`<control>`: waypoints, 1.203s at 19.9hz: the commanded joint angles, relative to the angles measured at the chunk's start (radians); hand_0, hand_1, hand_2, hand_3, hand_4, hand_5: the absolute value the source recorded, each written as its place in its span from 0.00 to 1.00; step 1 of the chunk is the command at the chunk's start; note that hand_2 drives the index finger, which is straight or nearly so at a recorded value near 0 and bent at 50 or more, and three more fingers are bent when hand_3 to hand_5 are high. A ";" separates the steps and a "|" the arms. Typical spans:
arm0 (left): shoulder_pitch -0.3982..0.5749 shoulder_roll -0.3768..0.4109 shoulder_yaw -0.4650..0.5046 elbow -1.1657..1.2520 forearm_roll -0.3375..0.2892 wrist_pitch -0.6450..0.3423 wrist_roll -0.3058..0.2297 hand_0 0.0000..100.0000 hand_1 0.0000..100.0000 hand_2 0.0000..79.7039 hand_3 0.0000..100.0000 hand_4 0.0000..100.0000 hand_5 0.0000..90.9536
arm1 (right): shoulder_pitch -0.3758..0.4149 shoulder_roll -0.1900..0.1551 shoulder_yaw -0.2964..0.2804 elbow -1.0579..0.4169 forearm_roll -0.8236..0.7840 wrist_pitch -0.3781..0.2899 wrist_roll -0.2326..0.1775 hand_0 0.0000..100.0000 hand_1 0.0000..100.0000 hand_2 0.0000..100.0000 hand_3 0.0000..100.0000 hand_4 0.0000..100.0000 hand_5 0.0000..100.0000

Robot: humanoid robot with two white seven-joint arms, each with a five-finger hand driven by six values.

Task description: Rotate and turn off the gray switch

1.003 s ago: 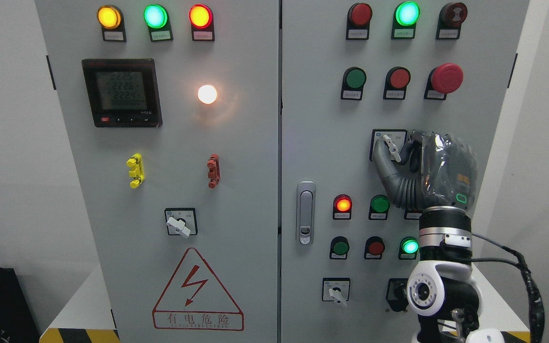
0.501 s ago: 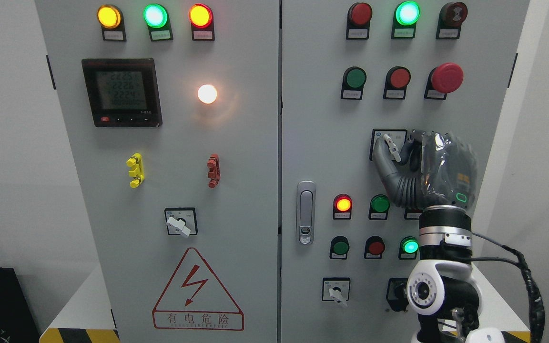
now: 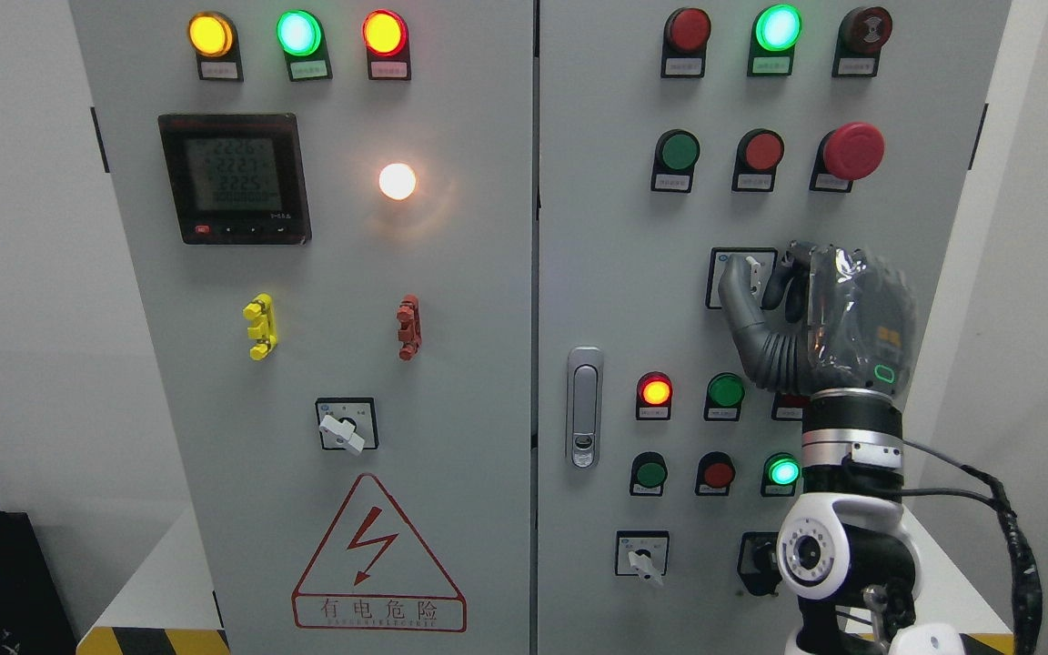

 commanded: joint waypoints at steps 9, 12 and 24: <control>-0.009 0.000 0.008 -0.025 0.020 0.000 -0.001 0.12 0.39 0.00 0.00 0.00 0.00 | 0.002 0.000 0.012 0.000 -0.001 0.001 0.000 0.67 0.19 0.83 1.00 1.00 1.00; -0.009 0.000 0.008 -0.025 0.020 0.000 -0.001 0.12 0.39 0.00 0.00 0.00 0.00 | 0.002 0.000 0.012 0.000 -0.001 -0.001 0.000 0.57 0.15 0.83 1.00 1.00 1.00; -0.009 0.000 0.008 -0.025 0.020 0.000 -0.001 0.12 0.39 0.00 0.00 0.00 0.00 | 0.002 0.000 0.014 -0.003 -0.001 -0.002 0.001 0.36 0.17 0.82 1.00 1.00 1.00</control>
